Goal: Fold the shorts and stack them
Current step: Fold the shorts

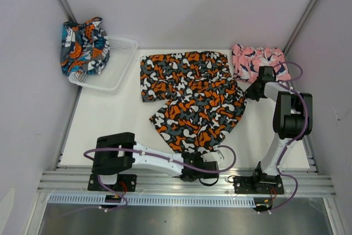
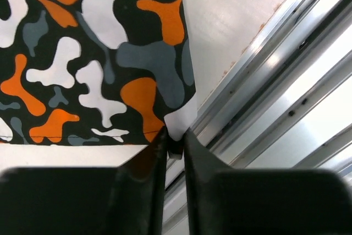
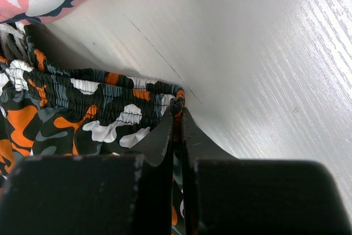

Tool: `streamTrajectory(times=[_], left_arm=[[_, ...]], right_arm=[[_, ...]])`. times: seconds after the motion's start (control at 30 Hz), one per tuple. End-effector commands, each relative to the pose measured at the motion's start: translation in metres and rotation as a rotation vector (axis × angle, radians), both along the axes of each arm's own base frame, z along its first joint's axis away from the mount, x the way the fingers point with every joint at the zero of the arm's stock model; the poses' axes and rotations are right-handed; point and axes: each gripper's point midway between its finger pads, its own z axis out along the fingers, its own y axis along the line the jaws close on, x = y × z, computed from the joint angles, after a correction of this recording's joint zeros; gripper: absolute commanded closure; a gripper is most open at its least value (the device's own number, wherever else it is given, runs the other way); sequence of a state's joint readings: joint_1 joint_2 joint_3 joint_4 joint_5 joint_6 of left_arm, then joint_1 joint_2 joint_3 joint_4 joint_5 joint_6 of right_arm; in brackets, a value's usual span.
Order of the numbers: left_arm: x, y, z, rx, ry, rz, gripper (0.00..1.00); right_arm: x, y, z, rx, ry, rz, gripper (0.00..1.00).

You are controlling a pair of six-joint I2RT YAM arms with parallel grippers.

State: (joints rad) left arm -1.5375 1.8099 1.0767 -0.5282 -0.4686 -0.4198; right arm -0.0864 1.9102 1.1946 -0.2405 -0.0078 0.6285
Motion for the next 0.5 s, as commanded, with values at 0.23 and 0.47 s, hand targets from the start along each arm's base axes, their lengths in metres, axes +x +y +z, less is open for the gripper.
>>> streamTrajectory(times=[0.23, 0.47], left_arm=[[-0.005, -0.018, 0.026, -0.112, 0.049, 0.002, 1.0], [-0.053, -0.02, 0.061, -0.223, 0.185, -0.089, 1.0]], right_arm=[[-0.01, -0.006, -0.013, -0.012, 0.045, -0.02, 1.0], [-0.057, -0.005, -0.014, -0.015, 0.186, -0.058, 1.0]])
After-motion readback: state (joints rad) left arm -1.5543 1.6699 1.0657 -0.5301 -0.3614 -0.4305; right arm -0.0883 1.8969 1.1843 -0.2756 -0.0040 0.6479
